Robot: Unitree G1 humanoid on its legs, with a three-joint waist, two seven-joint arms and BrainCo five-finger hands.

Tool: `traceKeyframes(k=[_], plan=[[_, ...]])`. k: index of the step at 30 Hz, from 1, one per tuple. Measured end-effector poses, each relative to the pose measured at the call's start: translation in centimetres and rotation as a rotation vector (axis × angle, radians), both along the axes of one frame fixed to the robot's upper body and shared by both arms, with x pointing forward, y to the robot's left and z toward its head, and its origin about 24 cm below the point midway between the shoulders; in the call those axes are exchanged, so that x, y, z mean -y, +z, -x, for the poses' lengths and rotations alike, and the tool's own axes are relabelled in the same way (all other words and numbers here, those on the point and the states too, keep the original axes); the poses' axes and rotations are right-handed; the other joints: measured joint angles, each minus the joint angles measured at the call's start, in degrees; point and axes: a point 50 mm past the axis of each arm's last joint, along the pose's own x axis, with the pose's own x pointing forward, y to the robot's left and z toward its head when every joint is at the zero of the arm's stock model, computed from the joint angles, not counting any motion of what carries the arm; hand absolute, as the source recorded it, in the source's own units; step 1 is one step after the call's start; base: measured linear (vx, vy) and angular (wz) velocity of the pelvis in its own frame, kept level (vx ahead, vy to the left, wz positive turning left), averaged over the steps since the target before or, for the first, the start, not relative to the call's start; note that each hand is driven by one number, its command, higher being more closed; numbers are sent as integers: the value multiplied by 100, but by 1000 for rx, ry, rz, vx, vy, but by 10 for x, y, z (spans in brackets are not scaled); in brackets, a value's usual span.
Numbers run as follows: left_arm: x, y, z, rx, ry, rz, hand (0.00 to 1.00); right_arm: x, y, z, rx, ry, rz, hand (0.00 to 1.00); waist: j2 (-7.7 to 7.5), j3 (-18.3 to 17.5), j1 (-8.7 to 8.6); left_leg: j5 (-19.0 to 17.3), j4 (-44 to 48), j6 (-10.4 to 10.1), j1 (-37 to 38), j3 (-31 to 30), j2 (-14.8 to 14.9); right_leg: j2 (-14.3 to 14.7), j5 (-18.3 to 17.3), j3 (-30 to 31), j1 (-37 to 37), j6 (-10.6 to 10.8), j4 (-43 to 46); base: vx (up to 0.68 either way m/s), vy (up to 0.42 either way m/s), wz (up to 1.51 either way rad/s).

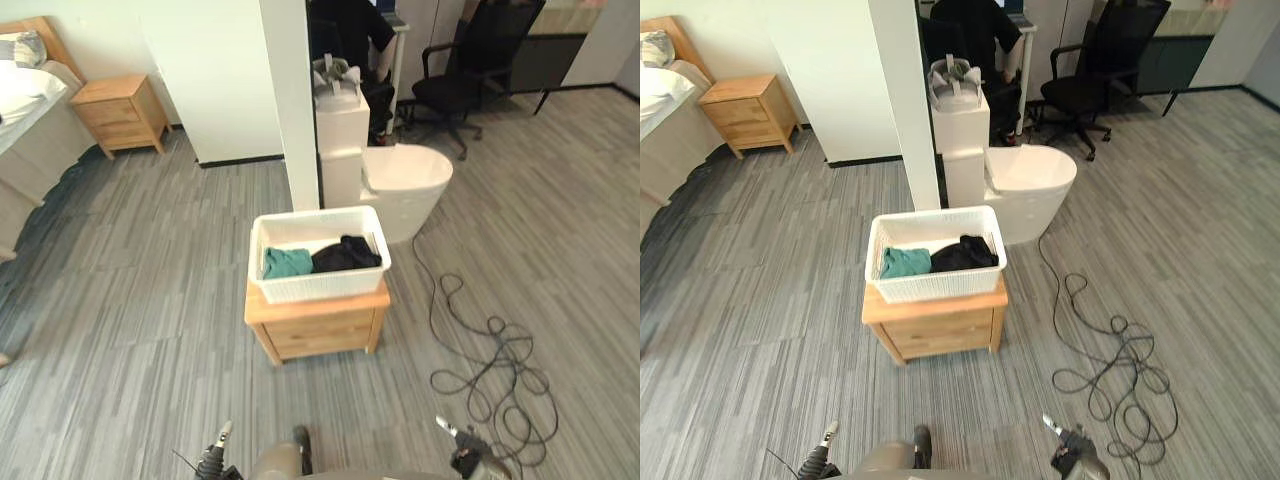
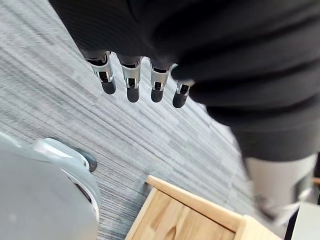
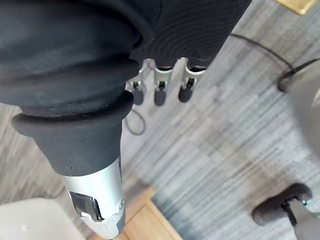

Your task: Pick up the laundry basket with both hands and put the clothes into the washing machine.

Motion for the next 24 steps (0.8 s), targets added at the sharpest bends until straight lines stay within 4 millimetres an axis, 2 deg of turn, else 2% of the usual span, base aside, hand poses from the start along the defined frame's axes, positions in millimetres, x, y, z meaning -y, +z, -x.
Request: traceKeyframes(k=[1,3,4,6,7,8,9,10,11,13,14,16,17,18,20,21,23,24], plan=[[-3,0,-2,-15,-29,-11,0,-6,-4,10,-26,-38,-28,0,-15,31,1,-65,-138,83,308,-51,-86,-154,-128,7,-332,62,695,422,175,23],[-3,0,-3,-28,-77,-15,0,-9,-6,19,-52,-48,-52,0,13,57,-47,-84,-420,103,805,-104,-48,-175,-436,-232,-604,117,647,480,151,15],[-1,0,-6,-23,-95,-17,0,-9,-6,15,-38,-55,-59,0,86,90,-76,-105,-653,66,1138,-103,48,-131,-563,-494,-799,137,-24,439,102,1],[1,1,-15,-4,-107,-17,0,-11,-5,13,-26,-57,-62,0,149,76,-95,-153,-825,-10,1335,-99,154,26,-520,-521,-987,195,-1028,301,7,5],[3,2,-20,10,-111,-14,0,-14,-6,14,-30,-57,-71,0,154,61,-122,-233,-876,-122,1389,-98,210,172,-279,-473,-1077,302,-2059,228,-59,18],[3,3,-23,19,-116,-14,0,-16,-7,15,-35,-59,-78,0,128,35,-126,-265,-902,-170,1378,-95,212,268,-31,-393,-1105,300,-2543,214,-110,46],[2,4,-27,32,-120,-13,0,-20,-8,18,-48,-57,-90,0,29,-11,-172,-411,-916,-247,1403,-86,201,311,550,-150,-1175,117,-2996,219,-146,48],[2,4,-27,37,-116,-12,0,-24,-10,23,-64,-56,-101,0,-103,-23,-175,-491,-919,-309,1518,-127,130,228,859,-80,-1179,86,-2948,269,-238,43],[10,1,-21,21,-98,10,0,-20,-9,24,-71,-49,-87,0,25,-88,-185,-579,-888,-413,1626,-134,281,340,879,-90,-1120,190,-2835,227,-224,18],[20,-2,-11,7,-69,39,0,-12,-8,22,-74,12,-54,0,214,-262,-160,-752,-723,-640,1600,-122,600,635,632,-207,-1050,33,-2884,304,-264,4],[21,-2,-11,6,-59,43,0,-15,-7,16,-63,36,-52,0,295,-200,-136,-829,-346,-750,1510,-143,737,744,463,-309,-940,-41,-2885,346,-301,20],[18,0,-15,27,-26,42,0,-17,-7,13,-56,58,-48,0,212,-127,-153,-858,723,-784,1043,-223,828,754,364,-458,-746,-69,-2918,240,-294,41],[17,1,-17,41,-4,39,0,-19,-6,10,-48,85,-42,0,210,-65,-115,-832,1801,-808,594,-306,949,798,304,-550,-549,-139,-2923,206,-310,31],[21,0,-15,41,15,47,0,-14,-6,12,-52,87,-27,0,323,-25,-87,-736,2732,-975,236,-444,1103,890,237,-640,-343,-192,-2947,201,-282,22],[22,-1,-10,32,25,52,0,-10,-4,8,-44,88,-13,0,372,-22,-96,-759,3410,-966,-60,-516,1170,917,201,-664,-149,-208,-3064,103,-103,0],[19,-1,-8,27,28,47,0,-9,-3,6,-38,86,-6,0,336,-27,-96,-799,3368,-940,-145,-387,1175,891,207,-635,-47,-201,-3197,119,-57,-11],[18,-1,-7,26,34,44,0,-5,-1,-1,-29,84,13,0,312,-28,-106,-816,2450,-910,-43,-249,1181,842,227,-580,10,-156,-3329,129,9,-17],[17,-1,-6,24,46,42,0,-1,0,-4,-22,80,25,0,311,-28,-107,-803,1490,-886,156,-209,1194,819,237,-483,-8,-94,-3374,111,90,-34]])
